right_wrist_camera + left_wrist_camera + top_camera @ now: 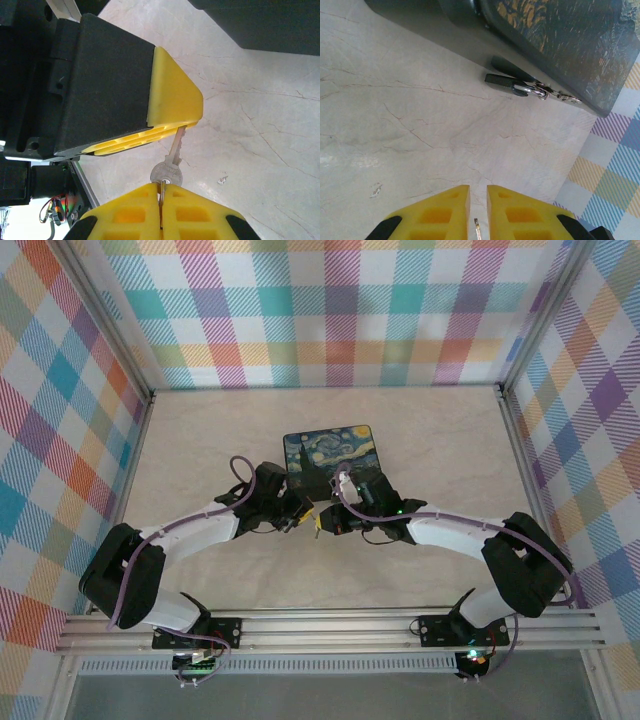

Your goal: Unlock the padlock with the key

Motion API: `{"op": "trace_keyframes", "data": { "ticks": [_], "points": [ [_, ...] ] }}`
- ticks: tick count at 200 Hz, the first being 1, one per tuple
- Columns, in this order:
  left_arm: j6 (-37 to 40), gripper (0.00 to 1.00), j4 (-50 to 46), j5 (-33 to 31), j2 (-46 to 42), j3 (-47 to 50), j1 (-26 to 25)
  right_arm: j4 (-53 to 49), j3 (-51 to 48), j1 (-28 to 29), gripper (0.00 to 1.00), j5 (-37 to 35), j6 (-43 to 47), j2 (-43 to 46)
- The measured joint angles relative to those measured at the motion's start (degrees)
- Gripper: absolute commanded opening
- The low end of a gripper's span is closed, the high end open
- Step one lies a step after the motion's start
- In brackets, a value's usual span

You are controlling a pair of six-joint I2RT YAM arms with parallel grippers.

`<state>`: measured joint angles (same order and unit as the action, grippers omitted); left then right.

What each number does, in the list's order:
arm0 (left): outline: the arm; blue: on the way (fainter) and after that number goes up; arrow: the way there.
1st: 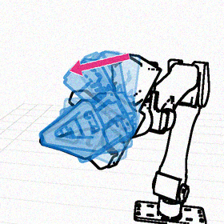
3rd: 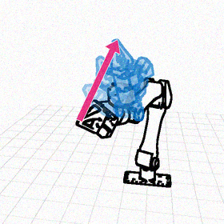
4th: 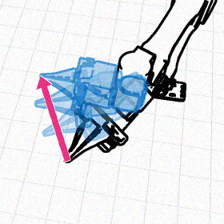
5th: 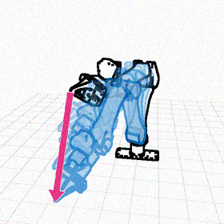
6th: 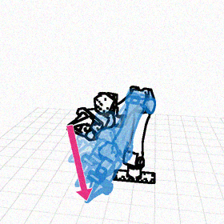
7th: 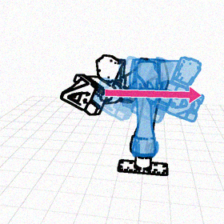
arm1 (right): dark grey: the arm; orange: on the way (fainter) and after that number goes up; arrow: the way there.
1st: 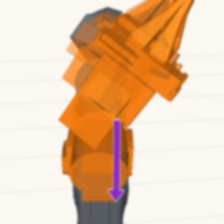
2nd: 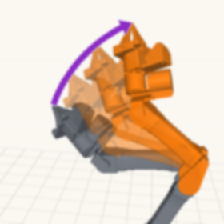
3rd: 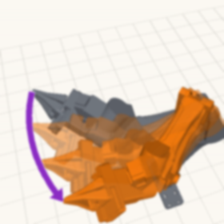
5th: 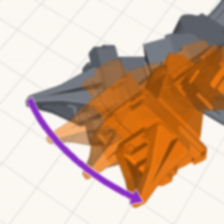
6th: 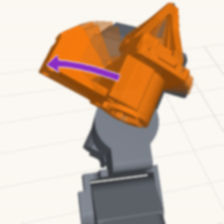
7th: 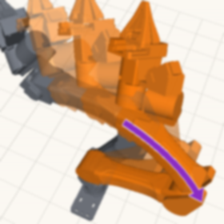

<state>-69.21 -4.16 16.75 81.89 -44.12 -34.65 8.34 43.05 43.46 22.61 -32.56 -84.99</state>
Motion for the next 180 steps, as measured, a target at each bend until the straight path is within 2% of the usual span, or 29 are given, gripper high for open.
{"op": "trace_keyframes", "data": {
  "ticks": [22, 59, 70, 90, 108, 118, 141, 180],
  "points": [
    [0.0, 0.12, 0.1, 0.2, 0.0, 0.1, 0.0, 0.7, 0.0, 0.0, 0.06, 0.0, 0.0, 0.0],
    [-0.3, 0.0, 1.0, 0.4, 0.0, 0.4, 0.0, 1.0, 0.0, 0.0, 0.07, 0.0, 0.0, 0.0],
    [-0.2, 0.0, 1.5, 0.4, 0.0, 0.4, 0.0, 0.9, 0.0, 0.0, 0.08, 0.0, 0.0, 0.0],
    [-0.3, 0.0, 1.5, 0.4, 0.0, 0.4, 0.0, 0.8, 0.0, 0.0, 0.15, 0.0, 0.0, 0.0],
    [0.3, 0.0, 0.8, 0.1, 0.0, 0.4, 0.0, 0.6, 0.0, 0.0, 0.29, -0.2, 0.5, 0.0],
    [1.1, 0.0, -0.7, -0.6, 0.0, 0.3, 0.0, 0.3, -0.1, -0.1, 0.34, -0.6, 0.8, 0.0],
    [2.7, 0.0, -5.6, -2.5, 0.0, -0.7, 0.0, -3.0, -0.4, -1.2, 0.37, -2.6, 2.2, 0.9],
    [4.1, 0.0, -12.2, -3.9, 0.0, -4.4, 0.0, -7.4, -0.5, -2.1, 0.37, -5.8, 6.3, 6.1]
  ]
}}
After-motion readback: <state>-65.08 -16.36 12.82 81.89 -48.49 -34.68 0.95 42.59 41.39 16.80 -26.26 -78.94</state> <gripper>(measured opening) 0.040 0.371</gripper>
